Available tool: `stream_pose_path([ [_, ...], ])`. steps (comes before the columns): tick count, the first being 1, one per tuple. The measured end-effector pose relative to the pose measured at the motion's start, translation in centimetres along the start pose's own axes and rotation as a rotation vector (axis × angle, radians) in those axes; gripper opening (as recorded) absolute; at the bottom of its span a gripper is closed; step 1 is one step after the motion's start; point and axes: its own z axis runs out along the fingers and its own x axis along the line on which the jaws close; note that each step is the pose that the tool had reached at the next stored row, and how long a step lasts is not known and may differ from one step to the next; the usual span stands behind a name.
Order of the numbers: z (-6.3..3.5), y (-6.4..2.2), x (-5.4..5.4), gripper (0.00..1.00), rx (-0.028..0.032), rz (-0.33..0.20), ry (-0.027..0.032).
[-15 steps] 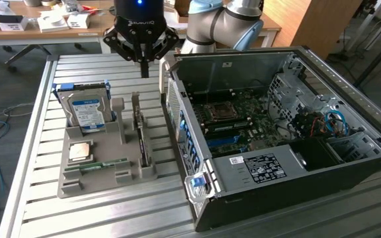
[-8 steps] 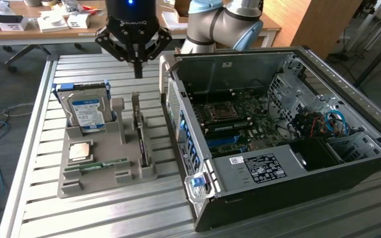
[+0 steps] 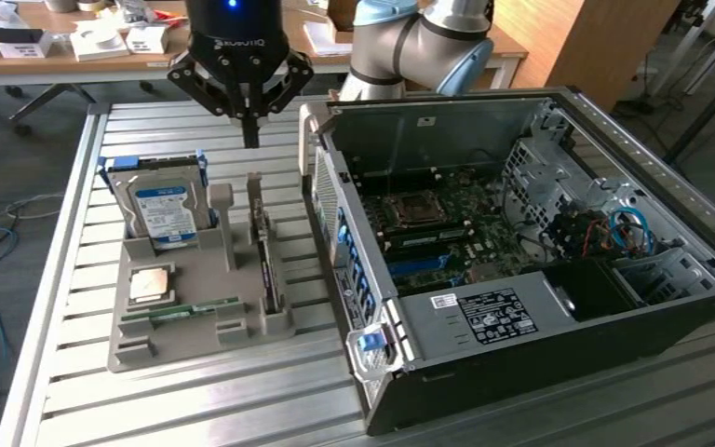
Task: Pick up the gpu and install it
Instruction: 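Reach for the gpu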
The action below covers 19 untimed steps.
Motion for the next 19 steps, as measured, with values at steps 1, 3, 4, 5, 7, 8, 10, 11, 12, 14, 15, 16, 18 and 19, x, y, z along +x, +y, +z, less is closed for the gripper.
stream_pose_path([
  [1,0.0,0.0,0.0,0.11,0.0,0.0,0.0],
  [3,0.0,0.0,0.02,0.11,0.0,0.0,0.0],
  [4,0.0,0.0,0.02,0.11,0.0,0.0,0.0],
  [5,0.0,0.0,0.02,0.11,0.0,0.0,0.0],
  [7,0.0,0.0,0.02,0.11,0.0,0.0,0.0],
  [8,0.0,0.0,0.02,0.11,0.0,0.0,0.0],
  [10,0.0,-0.01,0.02,0.11,0.0,0.0,0.0],
  [11,-0.01,-0.04,0.02,0.11,0.0,0.0,0.0001],
  [12,-0.01,-0.09,0.02,0.11,0.0,0.0,0.0001],
  [14,-0.01,-0.21,0.0,0.11,0.0,0.0,0.0],
  [15,-0.01,-0.3,0.0,0.11,0.0,0.0,0.0],
  [16,-0.02,-0.39,-0.01,0.11,0.0,0.0,0.0],
  [18,-0.02,-0.56,-0.02,0.11,0.0,0.0,0.0],
  [19,-0.03,-0.64,-0.03,0.11,0.0,0.0,0.0],
])
